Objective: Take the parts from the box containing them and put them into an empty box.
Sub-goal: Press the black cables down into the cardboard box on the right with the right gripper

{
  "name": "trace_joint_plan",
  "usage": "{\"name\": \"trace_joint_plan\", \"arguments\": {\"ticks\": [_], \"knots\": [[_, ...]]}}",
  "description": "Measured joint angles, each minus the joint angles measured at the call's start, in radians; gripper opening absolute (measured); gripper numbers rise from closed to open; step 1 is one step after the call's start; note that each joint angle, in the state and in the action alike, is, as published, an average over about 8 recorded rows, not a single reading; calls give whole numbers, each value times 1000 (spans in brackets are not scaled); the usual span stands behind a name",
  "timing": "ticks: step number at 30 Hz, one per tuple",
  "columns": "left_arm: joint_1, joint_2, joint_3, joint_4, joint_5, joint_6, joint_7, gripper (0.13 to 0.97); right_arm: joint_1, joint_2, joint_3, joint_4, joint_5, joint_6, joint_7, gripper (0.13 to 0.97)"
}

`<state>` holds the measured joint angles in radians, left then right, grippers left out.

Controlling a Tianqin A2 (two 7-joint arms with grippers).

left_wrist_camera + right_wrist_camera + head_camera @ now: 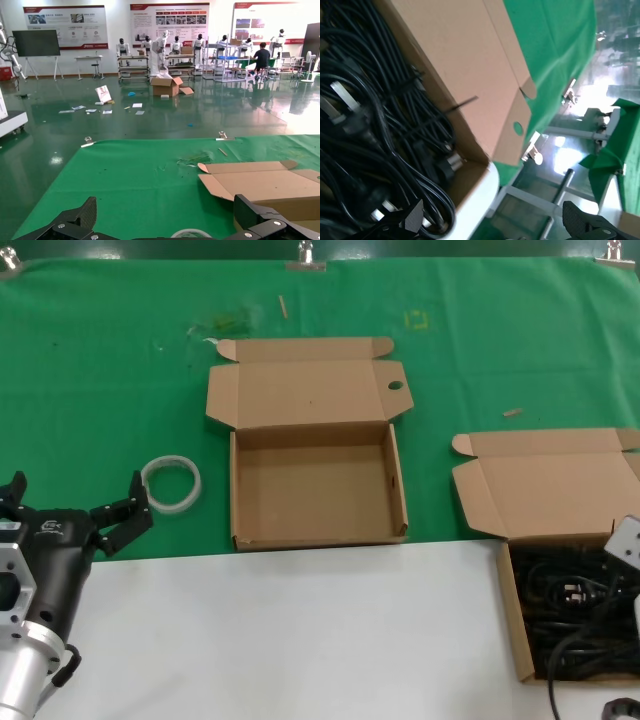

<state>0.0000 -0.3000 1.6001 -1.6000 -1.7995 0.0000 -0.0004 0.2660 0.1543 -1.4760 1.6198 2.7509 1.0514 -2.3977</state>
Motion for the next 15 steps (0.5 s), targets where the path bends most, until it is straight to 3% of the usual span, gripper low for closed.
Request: {"name": "trace_joint_plan", "arguments": {"ticks": [15], "knots": [[0, 0, 0, 0, 0, 0, 0, 966, -61, -27, 74, 85, 2, 10, -85, 966]]}}
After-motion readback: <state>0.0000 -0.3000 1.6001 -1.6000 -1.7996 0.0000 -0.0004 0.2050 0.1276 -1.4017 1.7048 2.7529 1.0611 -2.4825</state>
